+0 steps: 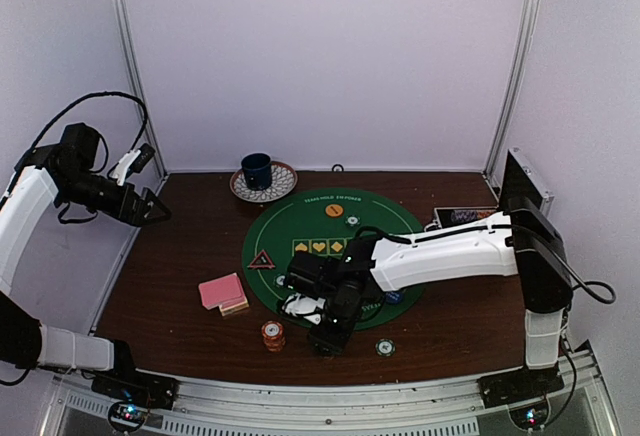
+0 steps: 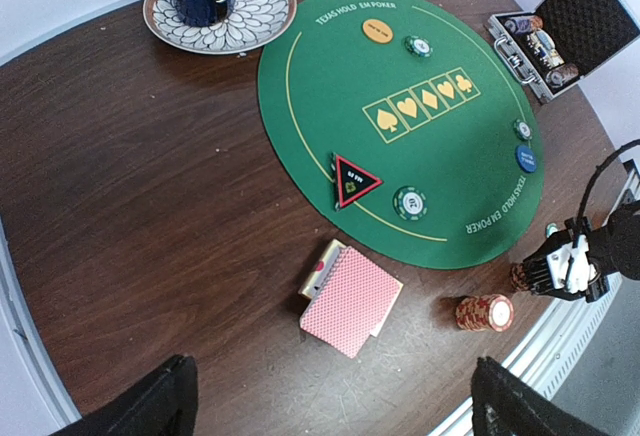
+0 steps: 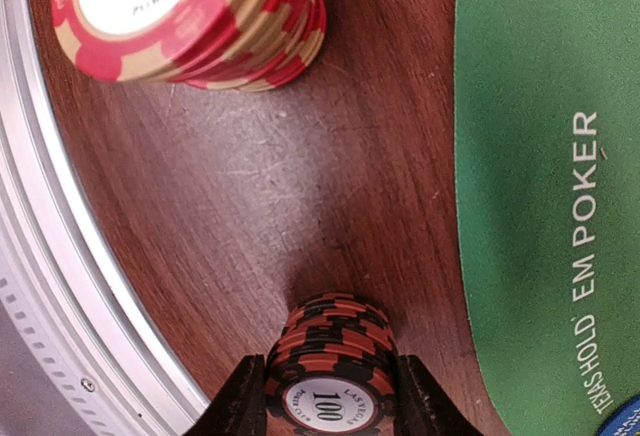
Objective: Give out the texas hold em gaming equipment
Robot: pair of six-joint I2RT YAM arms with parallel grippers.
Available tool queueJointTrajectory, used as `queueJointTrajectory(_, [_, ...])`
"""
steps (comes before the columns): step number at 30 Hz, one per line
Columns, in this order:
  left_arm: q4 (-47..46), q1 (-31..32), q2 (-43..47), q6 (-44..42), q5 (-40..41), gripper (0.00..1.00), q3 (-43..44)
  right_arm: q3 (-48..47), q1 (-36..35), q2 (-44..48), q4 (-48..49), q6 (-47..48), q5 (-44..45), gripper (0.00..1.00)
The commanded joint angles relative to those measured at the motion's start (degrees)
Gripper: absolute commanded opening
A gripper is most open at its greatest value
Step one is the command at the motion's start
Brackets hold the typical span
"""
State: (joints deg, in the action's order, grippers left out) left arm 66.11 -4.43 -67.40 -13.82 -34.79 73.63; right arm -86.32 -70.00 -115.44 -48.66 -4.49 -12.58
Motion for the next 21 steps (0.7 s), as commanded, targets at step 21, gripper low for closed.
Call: queueJointTrajectory(21, [0.0, -0.3, 0.4, -0.6, -0.9, 0.98, 1.5, -18.1, 19.7, 4.1, -6.6, -1.7, 11.7, 0.19])
